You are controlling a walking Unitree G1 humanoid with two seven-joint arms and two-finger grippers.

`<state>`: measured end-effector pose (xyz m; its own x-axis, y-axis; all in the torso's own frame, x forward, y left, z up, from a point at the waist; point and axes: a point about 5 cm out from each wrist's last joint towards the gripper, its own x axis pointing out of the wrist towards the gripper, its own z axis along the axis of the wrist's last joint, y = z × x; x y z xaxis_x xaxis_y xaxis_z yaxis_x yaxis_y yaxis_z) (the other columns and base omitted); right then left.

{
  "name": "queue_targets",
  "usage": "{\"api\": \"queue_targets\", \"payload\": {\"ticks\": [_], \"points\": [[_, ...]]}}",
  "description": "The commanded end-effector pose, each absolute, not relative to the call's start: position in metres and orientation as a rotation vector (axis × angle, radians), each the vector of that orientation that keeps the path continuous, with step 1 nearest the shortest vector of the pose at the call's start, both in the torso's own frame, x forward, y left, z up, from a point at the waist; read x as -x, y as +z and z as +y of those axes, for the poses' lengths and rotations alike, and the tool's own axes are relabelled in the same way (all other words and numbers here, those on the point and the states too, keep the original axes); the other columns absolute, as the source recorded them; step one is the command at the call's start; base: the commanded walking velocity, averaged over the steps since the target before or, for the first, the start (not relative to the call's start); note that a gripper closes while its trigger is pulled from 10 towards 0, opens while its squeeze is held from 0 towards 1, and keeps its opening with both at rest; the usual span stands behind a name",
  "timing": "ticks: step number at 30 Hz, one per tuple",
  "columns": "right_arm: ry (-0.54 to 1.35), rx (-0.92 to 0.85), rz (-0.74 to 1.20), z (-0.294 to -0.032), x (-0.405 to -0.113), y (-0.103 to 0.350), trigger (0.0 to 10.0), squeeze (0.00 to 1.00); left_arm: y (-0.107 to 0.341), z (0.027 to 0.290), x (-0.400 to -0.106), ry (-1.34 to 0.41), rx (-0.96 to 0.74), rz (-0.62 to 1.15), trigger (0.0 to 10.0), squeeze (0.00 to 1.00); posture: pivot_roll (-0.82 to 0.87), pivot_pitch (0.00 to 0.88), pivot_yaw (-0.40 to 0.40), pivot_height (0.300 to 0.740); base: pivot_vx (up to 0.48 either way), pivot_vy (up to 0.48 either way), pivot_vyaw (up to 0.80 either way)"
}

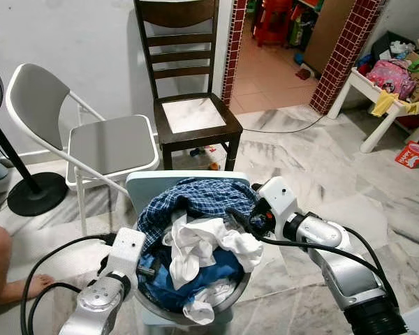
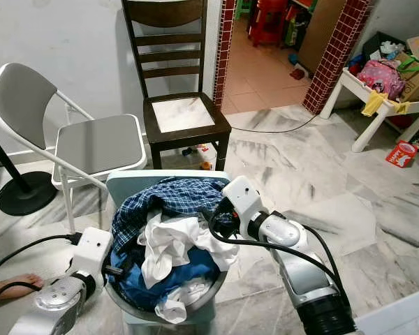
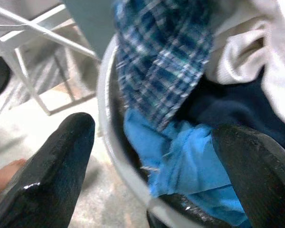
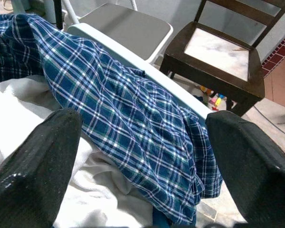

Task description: Hang hanger

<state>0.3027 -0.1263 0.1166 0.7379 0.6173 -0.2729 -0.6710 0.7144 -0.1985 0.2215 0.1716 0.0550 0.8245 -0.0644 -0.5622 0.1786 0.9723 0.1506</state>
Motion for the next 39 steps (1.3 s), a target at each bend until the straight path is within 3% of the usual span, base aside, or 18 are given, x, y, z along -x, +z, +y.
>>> {"api": "queue_targets", "payload": {"ticks": [1,25,26,27,28,29,39], "points": [[0.709,0.299,0.191,-0.130,-0.303,0.117,10.0,0.00,0.057,0.175,-0.221,-0.104,-0.213,0.573,10.0,0.00,-0.02,0.100,-0.062,0.740,0.000,0.000,0.00],[0.701,0.302,0.188,-0.133,-0.303,0.120,10.0,0.00,0.042,0.170,-0.254,-0.137,-0.170,0.566,10.0,0.00,-0.05,0.106,-0.070,0.740,0.000,0.000,0.00],[0.700,0.302,0.188,-0.133,-0.304,0.120,10.0,0.00,0.041,0.170,-0.254,-0.136,-0.158,0.572,8.3,0.00,-0.05,0.108,-0.069,0.740,0.000,0.000,0.00],[0.699,0.303,0.189,-0.133,-0.304,0.120,10.0,0.00,0.040,0.170,-0.253,-0.136,-0.149,0.576,8.3,0.00,-0.05,0.108,-0.069,0.740,0.000,0.000,0.00],[0.698,0.304,0.188,-0.133,-0.303,0.120,10.0,0.00,0.034,0.171,-0.251,-0.125,-0.126,0.605,2.2,0.00,-0.05,0.110,-0.070,0.740,0.000,0.000,0.00],[0.699,0.304,0.188,-0.133,-0.303,0.120,10.0,0.00,0.034,0.170,-0.251,-0.131,-0.121,0.608,0.0,0.00,-0.05,0.110,-0.070,0.740,0.000,0.000,0.00],[0.696,0.302,0.191,-0.134,-0.303,0.119,10.0,0.00,0.031,0.170,-0.251,-0.146,-0.111,0.609,0.0,0.00,-0.05,0.112,-0.067,0.740,0.000,0.000,0.00]]}}
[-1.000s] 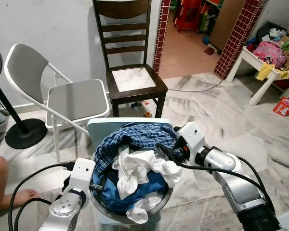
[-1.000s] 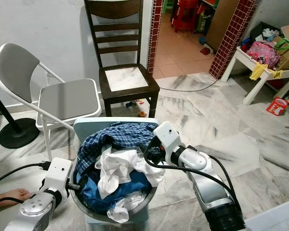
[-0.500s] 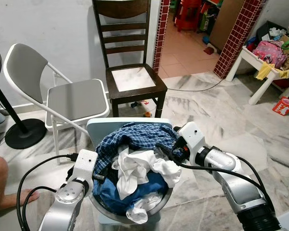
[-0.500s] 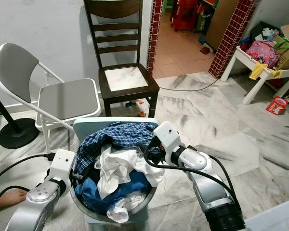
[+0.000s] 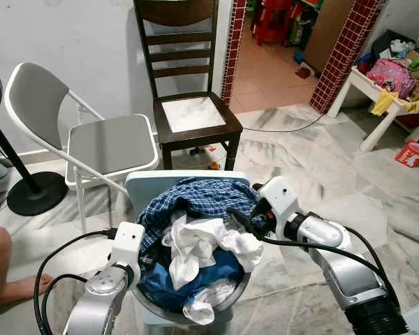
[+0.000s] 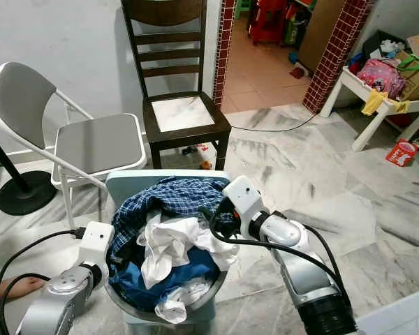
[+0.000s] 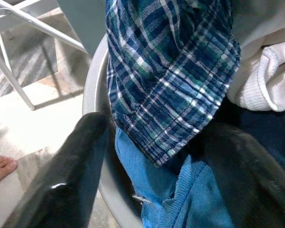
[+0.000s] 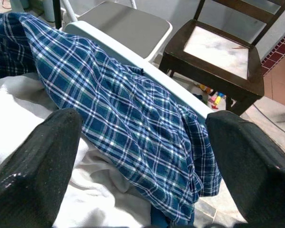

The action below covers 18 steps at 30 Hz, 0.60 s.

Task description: Hang hanger

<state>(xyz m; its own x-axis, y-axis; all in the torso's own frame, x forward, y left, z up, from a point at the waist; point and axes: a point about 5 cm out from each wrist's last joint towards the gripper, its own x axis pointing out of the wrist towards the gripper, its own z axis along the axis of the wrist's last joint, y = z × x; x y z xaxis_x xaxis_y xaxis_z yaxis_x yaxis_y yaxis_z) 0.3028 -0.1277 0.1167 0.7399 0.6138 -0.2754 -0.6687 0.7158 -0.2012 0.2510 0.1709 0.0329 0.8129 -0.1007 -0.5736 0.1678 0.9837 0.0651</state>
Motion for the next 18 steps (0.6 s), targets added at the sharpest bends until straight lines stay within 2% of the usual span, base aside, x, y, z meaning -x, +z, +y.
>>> {"api": "queue_targets", "payload": {"ticks": [1,18], "points": [[0.695,0.302,0.192,-0.1337,-0.3031,0.1191,10.0,0.00,0.0316,0.1703,-0.2513,-0.145,-0.111,0.608,0.0,0.00,-0.05,0.112,-0.067,0.740,0.000,0.000,0.00],[0.771,0.300,0.214,-0.1395,-0.3010,0.1204,10.0,0.00,0.0314,0.1717,-0.2514,-0.143,-0.114,0.603,0.0,0.00,-0.05,0.105,-0.062,0.740,0.000,0.000,0.00]]}}
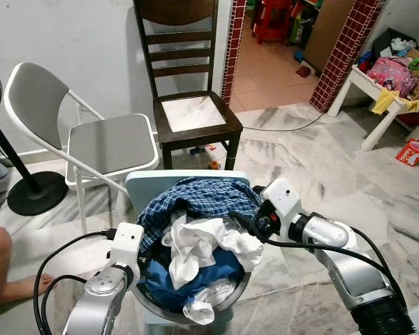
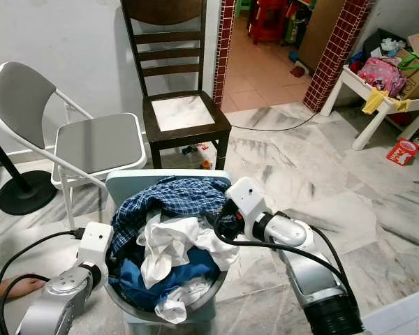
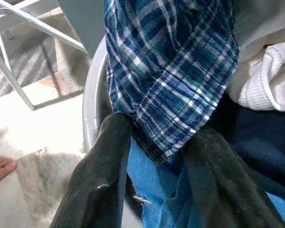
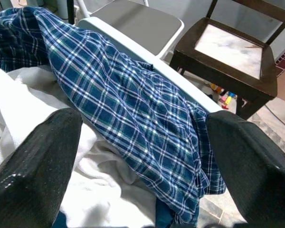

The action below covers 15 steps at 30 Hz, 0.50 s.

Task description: Hang hanger

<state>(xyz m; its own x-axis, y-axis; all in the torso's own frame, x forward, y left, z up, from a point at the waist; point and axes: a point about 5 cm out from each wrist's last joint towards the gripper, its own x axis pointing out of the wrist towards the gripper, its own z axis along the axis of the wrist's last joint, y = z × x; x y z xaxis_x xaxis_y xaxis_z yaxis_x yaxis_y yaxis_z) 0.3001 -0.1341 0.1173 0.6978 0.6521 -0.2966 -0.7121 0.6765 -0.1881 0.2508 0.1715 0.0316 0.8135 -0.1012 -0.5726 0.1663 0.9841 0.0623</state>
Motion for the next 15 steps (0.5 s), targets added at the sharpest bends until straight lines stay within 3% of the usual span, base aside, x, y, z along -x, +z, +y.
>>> {"api": "queue_targets", "payload": {"ticks": [1,8,12,15], "points": [[0.771,0.300,0.214,-0.139,-0.301,0.120,10.0,0.00,0.031,0.172,-0.251,-0.143,-0.114,0.603,0.0,0.00,-0.05,0.105,-0.062,0.740,0.000,0.000,0.00],[0.839,0.296,0.238,-0.138,-0.296,0.119,10.0,0.00,0.031,0.172,-0.251,-0.136,-0.119,0.600,0.0,0.00,-0.05,0.101,-0.061,0.740,0.000,0.000,0.00],[1.014,0.262,0.271,-0.134,-0.280,0.120,10.0,0.00,0.031,0.173,-0.251,-0.125,-0.125,0.595,0.0,0.00,-0.05,0.102,-0.060,0.740,0.000,0.000,0.00],[1.034,0.263,0.285,-0.134,-0.277,0.119,10.0,0.00,0.031,0.173,-0.251,-0.125,-0.126,0.594,0.0,0.00,-0.05,0.102,-0.060,0.740,0.000,0.000,0.00]]}}
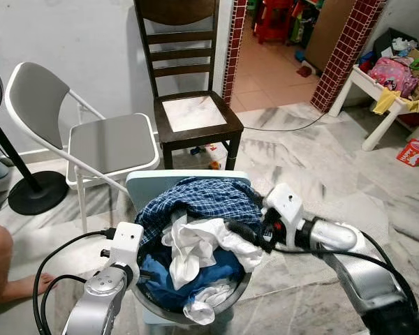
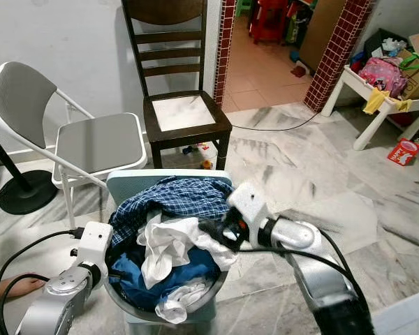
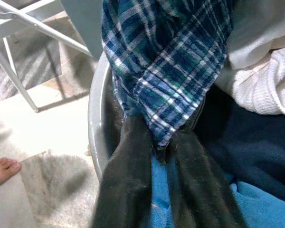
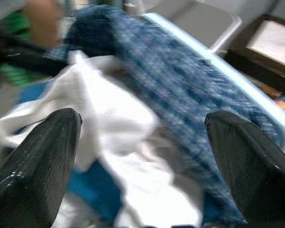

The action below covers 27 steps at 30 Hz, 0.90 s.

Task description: Hang hanger

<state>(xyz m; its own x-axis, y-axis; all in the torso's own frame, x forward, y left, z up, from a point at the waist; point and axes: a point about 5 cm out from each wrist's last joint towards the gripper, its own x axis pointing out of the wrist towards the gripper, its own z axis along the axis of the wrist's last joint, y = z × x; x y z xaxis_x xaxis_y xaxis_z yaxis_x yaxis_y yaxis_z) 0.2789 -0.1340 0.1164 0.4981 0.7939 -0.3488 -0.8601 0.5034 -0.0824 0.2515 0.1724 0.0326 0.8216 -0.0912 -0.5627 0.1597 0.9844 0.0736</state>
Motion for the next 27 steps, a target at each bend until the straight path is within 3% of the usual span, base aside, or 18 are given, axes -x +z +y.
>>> {"api": "queue_targets", "payload": {"ticks": [1,11,18,21,27], "points": [[1.020,0.269,0.285,-0.135,-0.278,0.118,10.0,0.00,0.032,0.174,-0.251,-0.126,-0.127,0.593,0.0,0.00,-0.05,0.104,-0.059,0.740,0.000,0.000,0.00],[1.041,0.242,0.302,-0.132,-0.273,0.117,10.0,0.00,0.034,0.174,-0.253,-0.125,-0.144,0.572,0.0,0.00,-0.05,0.107,-0.057,0.740,0.000,0.000,0.00],[0.945,0.246,0.259,-0.130,-0.282,0.121,10.0,0.00,0.063,0.179,-0.261,-0.034,-0.232,0.416,0.0,0.00,-0.05,0.108,-0.061,0.740,0.000,0.000,0.00],[0.798,0.228,0.211,-0.133,-0.299,0.126,10.0,0.00,0.091,0.185,-0.262,0.041,-0.305,0.288,0.0,0.00,-0.04,0.105,-0.063,0.740,0.000,0.000,0.00],[0.711,0.221,0.185,-0.132,-0.309,0.125,10.0,0.00,0.140,0.189,-0.271,0.109,-0.424,0.056,0.0,0.00,-0.01,0.092,-0.066,0.740,0.000,0.000,0.00]]}}
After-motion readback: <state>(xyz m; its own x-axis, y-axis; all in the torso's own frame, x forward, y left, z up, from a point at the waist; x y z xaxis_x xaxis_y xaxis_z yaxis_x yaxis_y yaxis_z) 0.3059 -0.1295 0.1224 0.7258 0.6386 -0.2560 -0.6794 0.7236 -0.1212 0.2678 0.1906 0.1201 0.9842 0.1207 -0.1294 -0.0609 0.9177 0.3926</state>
